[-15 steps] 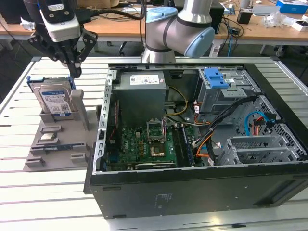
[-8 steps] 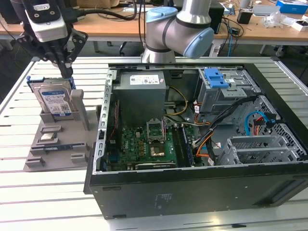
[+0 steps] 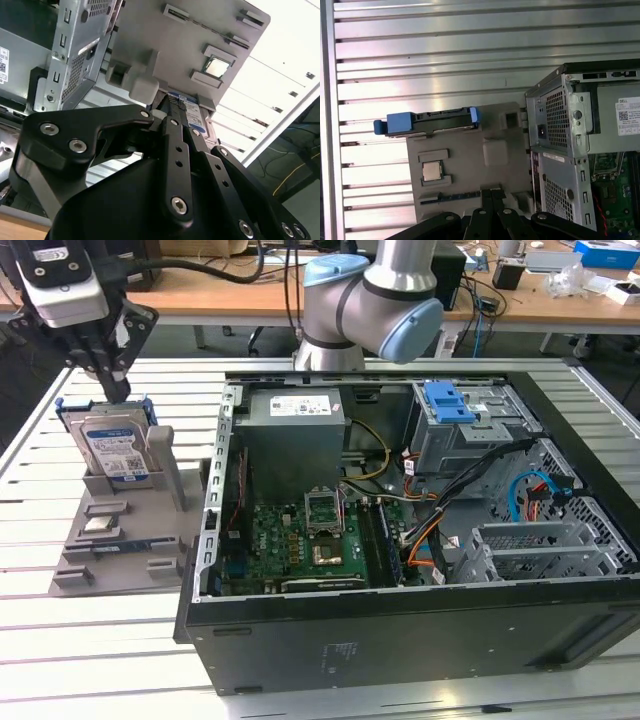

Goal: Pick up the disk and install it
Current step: 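Reach for the disk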

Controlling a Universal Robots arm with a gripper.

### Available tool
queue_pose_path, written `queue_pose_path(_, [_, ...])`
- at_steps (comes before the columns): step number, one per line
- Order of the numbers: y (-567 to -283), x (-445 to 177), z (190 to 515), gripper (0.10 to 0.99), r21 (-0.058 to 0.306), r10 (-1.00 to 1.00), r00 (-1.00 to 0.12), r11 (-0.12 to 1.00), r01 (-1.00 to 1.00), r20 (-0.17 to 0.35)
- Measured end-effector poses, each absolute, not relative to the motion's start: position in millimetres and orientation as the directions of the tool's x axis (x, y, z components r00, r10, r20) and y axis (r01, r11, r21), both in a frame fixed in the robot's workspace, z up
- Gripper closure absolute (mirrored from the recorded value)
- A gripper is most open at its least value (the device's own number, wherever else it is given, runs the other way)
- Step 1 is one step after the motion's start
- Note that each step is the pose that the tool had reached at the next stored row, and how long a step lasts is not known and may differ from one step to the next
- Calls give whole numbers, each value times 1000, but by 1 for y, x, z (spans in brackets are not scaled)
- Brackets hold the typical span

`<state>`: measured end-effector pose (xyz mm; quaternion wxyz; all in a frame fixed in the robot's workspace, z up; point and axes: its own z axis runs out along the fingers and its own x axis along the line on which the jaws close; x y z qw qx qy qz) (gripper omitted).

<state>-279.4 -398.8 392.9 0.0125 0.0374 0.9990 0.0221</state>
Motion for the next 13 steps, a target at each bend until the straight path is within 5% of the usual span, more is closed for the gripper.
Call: queue_pose_path(13, [-399,-312,393,980,45,75,-997,996,74,-23])
